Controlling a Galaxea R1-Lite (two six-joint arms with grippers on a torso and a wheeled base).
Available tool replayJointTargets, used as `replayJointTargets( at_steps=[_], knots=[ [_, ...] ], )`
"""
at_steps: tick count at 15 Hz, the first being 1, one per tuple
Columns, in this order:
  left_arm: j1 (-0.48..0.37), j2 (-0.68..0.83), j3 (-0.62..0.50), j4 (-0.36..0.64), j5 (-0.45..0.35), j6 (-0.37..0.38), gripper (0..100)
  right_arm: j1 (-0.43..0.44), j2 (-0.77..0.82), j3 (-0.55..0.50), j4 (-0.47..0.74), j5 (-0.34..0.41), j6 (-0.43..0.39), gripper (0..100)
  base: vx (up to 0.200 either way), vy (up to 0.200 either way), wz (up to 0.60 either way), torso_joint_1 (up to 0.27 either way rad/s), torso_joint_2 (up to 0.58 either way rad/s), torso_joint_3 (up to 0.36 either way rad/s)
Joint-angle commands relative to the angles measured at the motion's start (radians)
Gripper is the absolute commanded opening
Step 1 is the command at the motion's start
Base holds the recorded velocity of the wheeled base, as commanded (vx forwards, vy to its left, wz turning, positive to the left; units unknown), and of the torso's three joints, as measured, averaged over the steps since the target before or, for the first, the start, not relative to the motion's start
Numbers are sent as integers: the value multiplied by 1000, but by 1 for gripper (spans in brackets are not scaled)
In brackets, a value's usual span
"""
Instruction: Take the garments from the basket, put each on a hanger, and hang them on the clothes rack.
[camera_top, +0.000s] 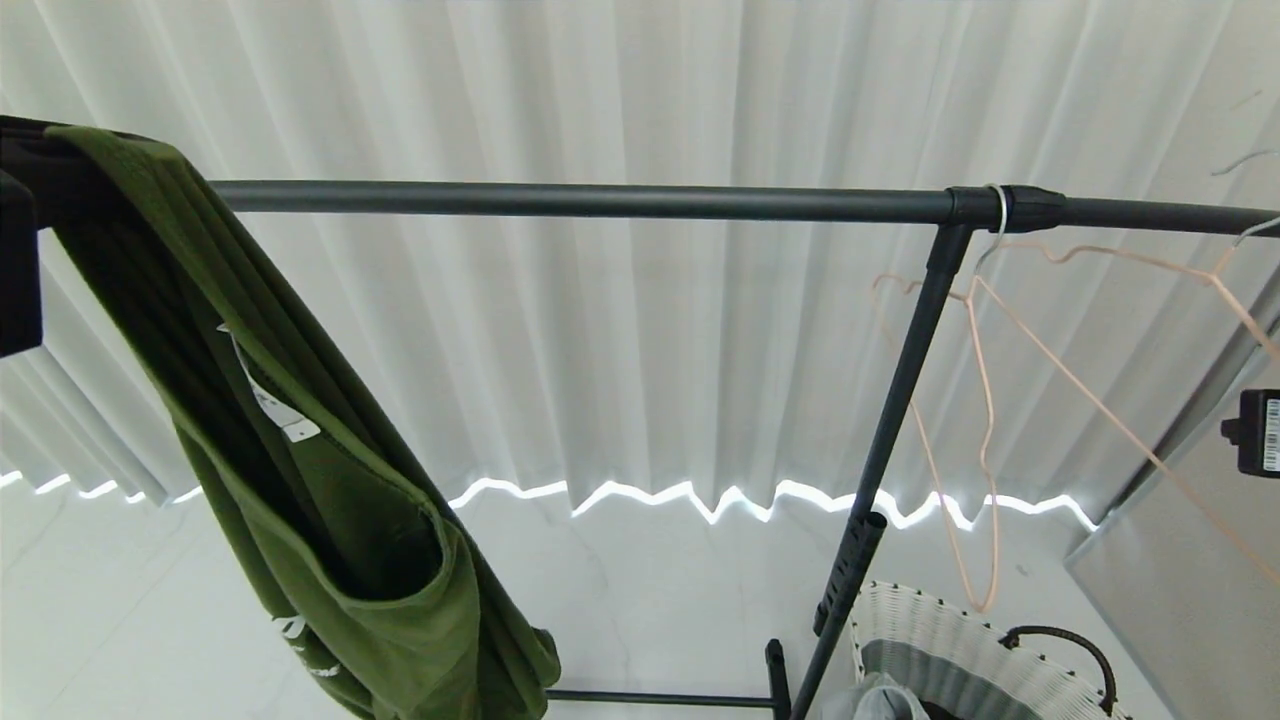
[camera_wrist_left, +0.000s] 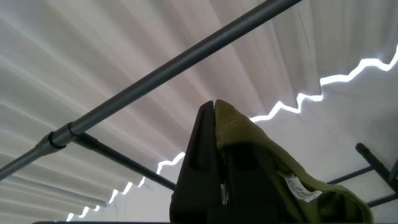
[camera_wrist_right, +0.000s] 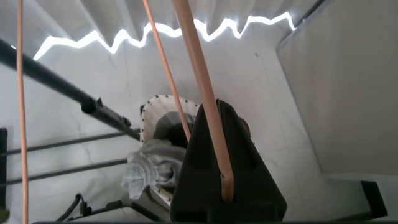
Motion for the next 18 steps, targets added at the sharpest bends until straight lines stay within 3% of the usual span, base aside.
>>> replayJointTargets(
  at_steps=[1, 9, 15, 18],
  knots=[
    [0, -4, -1, 0, -1, 0, 0, 6, -65, 0, 22, -5, -1, 0, -200, 0, 0, 12, 7, -7],
    [0, -7, 6, 0, -1, 0, 0, 6, -102, 10, 55, -8, -19, 0, -200, 0, 0, -1, 3, 6],
    [0, -2, 6, 0, -1, 0, 0, 6, -117, 19, 55, -6, -21, 0, 0, 0, 0, 0, 0, 0],
    [0, -1, 2, 0, -1, 0, 0, 6, -119, 22, 55, -6, -21, 0, 0, 200, 0, 3, 1, 1]
  ],
)
